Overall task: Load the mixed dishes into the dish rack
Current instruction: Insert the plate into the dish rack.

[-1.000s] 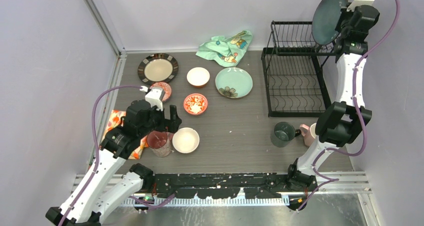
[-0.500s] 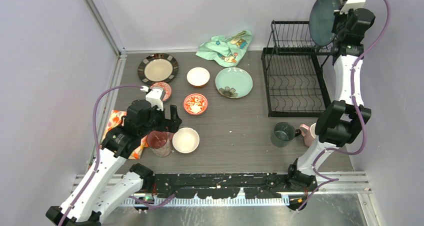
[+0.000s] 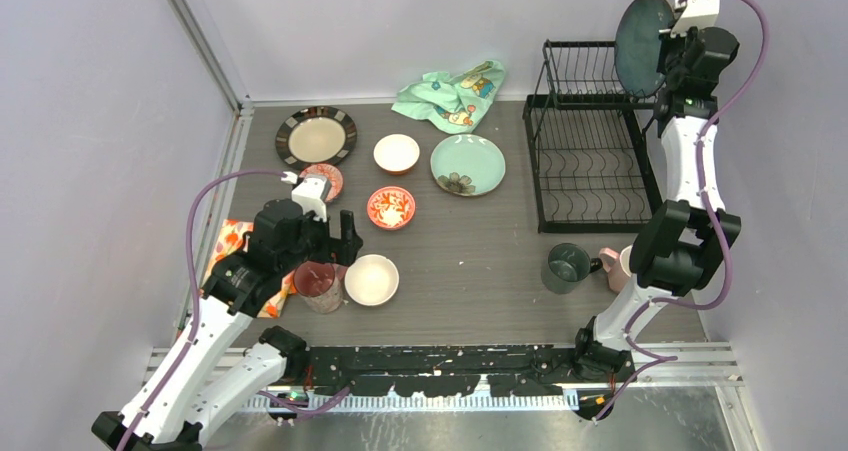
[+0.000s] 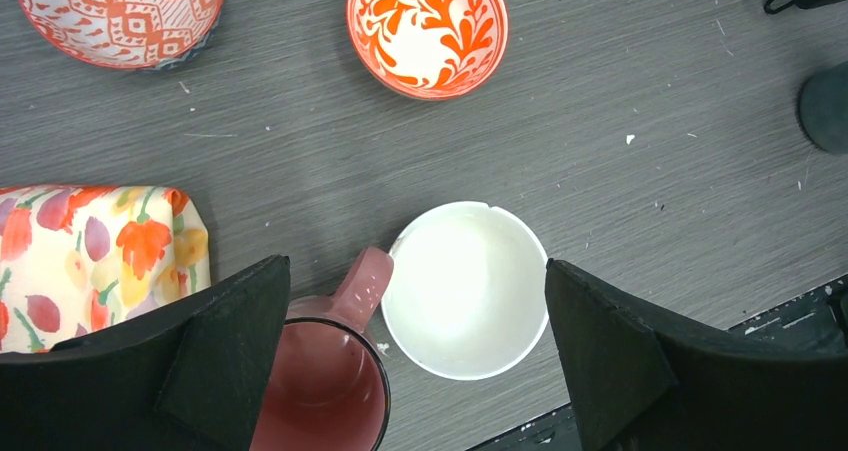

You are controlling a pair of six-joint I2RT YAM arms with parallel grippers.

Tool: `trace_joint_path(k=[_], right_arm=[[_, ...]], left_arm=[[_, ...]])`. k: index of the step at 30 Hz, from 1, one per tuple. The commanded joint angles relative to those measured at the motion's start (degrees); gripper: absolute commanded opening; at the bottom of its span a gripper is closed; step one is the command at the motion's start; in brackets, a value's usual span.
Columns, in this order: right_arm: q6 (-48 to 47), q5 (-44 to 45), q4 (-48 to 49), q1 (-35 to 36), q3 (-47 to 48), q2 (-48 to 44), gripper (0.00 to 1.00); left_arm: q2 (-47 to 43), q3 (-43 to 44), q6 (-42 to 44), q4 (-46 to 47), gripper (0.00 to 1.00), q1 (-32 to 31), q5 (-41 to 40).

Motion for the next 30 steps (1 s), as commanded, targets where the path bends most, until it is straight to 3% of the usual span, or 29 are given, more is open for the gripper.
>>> trace_joint_path(k=[1, 15, 30], right_arm=[[-1.93, 6.26, 11.78, -0.9, 2.44, -5.05, 0.01], [-0.29, 5.59, 12.78, -0.93, 12.04, -4.83, 0.01], [0.66, -4.06, 12.37, -4.24, 7.57, -4.71, 0.01]], left_arm=[[-0.48, -0.02, 0.54, 1.33, 1.0, -0.18, -0.71], [-0.69, -0.22, 0.8, 1.71, 1.0, -0.18, -0.73], [-0.97, -0.28, 0.8, 1.64, 1.0, -0.26, -0.63]])
